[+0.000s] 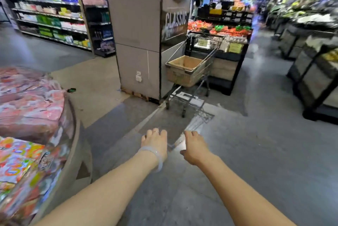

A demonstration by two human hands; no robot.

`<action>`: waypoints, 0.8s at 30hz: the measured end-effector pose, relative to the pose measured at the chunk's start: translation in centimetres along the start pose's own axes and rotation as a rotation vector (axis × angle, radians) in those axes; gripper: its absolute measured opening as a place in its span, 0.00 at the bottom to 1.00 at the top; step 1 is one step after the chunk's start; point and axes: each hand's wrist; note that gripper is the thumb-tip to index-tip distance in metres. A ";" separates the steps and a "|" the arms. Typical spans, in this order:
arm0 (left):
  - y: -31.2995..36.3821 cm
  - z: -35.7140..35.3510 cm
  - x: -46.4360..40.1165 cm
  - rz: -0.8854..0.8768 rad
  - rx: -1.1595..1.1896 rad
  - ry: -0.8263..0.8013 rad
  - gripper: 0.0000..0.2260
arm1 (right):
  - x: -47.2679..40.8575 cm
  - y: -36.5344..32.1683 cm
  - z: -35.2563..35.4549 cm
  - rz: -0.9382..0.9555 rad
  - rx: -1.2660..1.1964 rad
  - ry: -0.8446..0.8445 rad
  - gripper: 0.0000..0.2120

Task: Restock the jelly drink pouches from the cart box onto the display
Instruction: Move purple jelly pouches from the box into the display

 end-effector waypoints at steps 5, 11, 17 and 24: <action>2.9 -0.3 -10.7 -0.051 0.020 -0.042 0.28 | -9.4 3.8 0.8 -0.075 0.016 -0.053 0.28; 4.8 0.9 -22.8 -0.095 0.015 -0.041 0.22 | -19.7 8.2 2.8 -0.130 0.021 -0.058 0.28; 7.1 -0.3 -33.6 -0.107 0.006 -0.056 0.21 | -30.0 12.0 2.8 -0.143 0.021 -0.063 0.26; 8.6 -1.2 -48.8 -0.008 0.022 -0.060 0.23 | -46.5 16.1 2.9 -0.083 0.022 -0.057 0.24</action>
Point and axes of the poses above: each hand's wrist, its own x-axis away from the middle knuckle, its own z-axis out of the back of the hand, y = z × x, and after that the axes turned 14 degrees about y, right-handed
